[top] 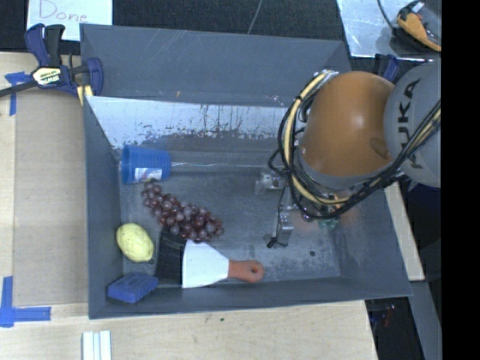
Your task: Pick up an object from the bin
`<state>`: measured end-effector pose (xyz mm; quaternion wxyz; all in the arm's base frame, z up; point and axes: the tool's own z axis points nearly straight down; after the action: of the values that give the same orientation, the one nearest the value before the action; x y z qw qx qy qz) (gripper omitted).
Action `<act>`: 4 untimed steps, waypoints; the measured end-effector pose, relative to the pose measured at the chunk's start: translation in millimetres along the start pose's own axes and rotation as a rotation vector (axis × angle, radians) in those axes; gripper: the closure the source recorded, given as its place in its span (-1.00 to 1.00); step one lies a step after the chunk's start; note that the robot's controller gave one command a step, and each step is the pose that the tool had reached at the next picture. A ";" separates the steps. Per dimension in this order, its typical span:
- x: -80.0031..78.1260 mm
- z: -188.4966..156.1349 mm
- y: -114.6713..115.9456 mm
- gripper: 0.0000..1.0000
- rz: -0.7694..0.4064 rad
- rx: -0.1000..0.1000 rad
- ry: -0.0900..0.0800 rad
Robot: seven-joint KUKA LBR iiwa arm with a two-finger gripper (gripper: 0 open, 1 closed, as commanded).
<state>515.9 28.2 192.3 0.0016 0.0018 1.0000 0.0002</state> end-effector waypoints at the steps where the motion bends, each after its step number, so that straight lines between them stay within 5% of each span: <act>1: 0.0 0.0 0.0 -1.00 0.000 0.000 0.000; 2: -3.5 61.4 46.8 -1.00 -0.117 -0.001 0.003; 3: -5.1 -1.1 24.7 -1.00 -0.007 0.001 -0.011; 4: 1.4 109.8 90.1 -1.00 -0.209 -0.001 -0.010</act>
Offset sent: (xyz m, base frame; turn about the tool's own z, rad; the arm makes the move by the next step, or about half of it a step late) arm 0.0044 0.0450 -0.0588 -0.1148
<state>515.2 118.3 82.5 0.0068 -0.1023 0.9947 0.0007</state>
